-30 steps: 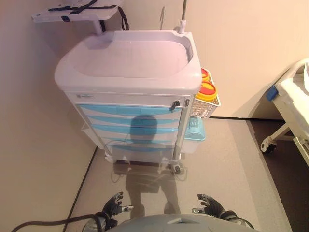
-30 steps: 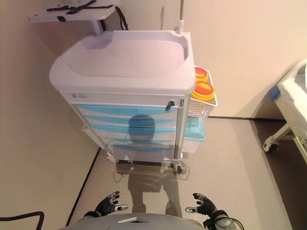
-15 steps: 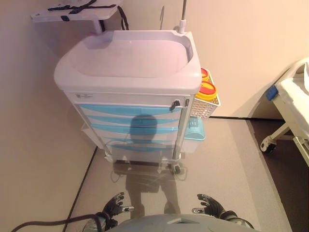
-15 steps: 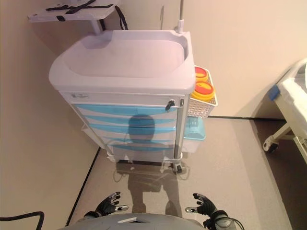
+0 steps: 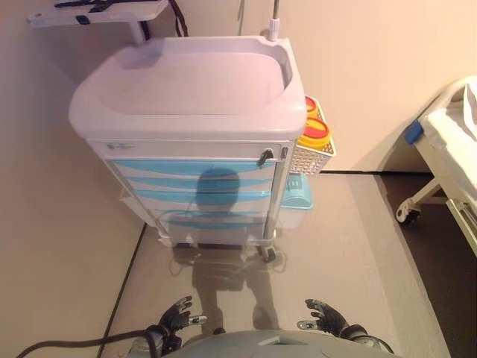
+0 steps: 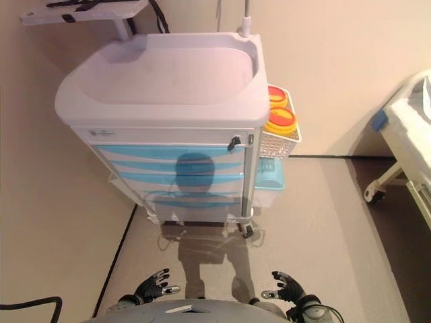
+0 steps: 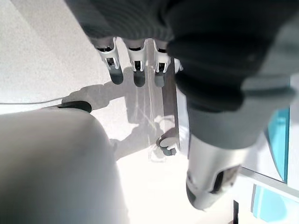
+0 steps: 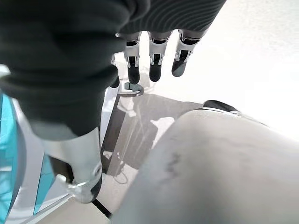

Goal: Open the drawer and pick up the medicine

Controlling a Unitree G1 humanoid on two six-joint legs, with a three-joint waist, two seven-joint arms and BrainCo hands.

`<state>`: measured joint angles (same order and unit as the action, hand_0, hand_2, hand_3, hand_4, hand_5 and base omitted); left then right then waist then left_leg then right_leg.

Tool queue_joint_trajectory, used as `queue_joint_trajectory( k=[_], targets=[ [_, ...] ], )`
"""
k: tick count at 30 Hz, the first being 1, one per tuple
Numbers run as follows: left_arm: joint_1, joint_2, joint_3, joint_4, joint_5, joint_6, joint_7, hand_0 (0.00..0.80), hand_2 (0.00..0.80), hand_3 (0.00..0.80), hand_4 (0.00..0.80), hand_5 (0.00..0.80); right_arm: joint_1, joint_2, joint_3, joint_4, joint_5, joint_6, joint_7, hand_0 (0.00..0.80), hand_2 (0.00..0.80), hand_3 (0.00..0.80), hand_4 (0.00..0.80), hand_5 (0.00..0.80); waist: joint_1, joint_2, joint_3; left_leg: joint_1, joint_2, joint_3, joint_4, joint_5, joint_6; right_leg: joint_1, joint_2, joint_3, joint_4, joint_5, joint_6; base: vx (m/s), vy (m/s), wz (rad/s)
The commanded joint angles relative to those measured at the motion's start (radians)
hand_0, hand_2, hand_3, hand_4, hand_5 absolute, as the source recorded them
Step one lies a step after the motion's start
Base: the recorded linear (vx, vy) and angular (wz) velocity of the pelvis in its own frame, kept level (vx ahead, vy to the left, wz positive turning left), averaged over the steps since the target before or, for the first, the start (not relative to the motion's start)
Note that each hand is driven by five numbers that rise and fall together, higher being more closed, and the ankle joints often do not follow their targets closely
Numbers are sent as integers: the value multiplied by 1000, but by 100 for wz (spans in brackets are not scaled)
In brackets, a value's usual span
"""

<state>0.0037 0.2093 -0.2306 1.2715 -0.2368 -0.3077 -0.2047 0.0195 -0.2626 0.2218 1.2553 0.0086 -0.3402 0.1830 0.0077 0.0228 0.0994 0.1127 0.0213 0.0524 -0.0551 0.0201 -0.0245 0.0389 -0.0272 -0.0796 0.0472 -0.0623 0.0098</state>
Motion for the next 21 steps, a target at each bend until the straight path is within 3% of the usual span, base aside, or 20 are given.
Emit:
queue_joint_trajectory(
  k=[1, 11, 21],
  targets=[
    [-80, 2, 27, 25, -68, -23, -9, 0, 0, 0, 0, 0, -79, 11, 53, -3, -5, -15, -3, 0, 0, 0, 0, 0, -17, -50, 40, -62, -75, 46, 104, -118, 64, -41, -22, 25, -5, 46, 42, -69, 27, -25],
    [-201, 15, 46, -10, -202, -69, 5, 0, 0, 0, 0, 0, -173, -10, 83, -50, 23, -9, -39, 0, 0, 0, 0, 0, -36, -52, 175, -225, -63, 82, 190, -105, 67, -221, -25, 48, 104, 45, 40, -84, 26, -14],
    [-334, 42, 36, -118, -414, -186, -44, 0, 0, 0, 0, 0, -269, -62, 109, -99, 87, -2, -74, 0, 0, 0, 0, 0, -62, -63, 263, -475, -54, 113, 403, -122, 62, -460, -26, 79, 248, 47, 23, -79, 60, -12]
  ],
)
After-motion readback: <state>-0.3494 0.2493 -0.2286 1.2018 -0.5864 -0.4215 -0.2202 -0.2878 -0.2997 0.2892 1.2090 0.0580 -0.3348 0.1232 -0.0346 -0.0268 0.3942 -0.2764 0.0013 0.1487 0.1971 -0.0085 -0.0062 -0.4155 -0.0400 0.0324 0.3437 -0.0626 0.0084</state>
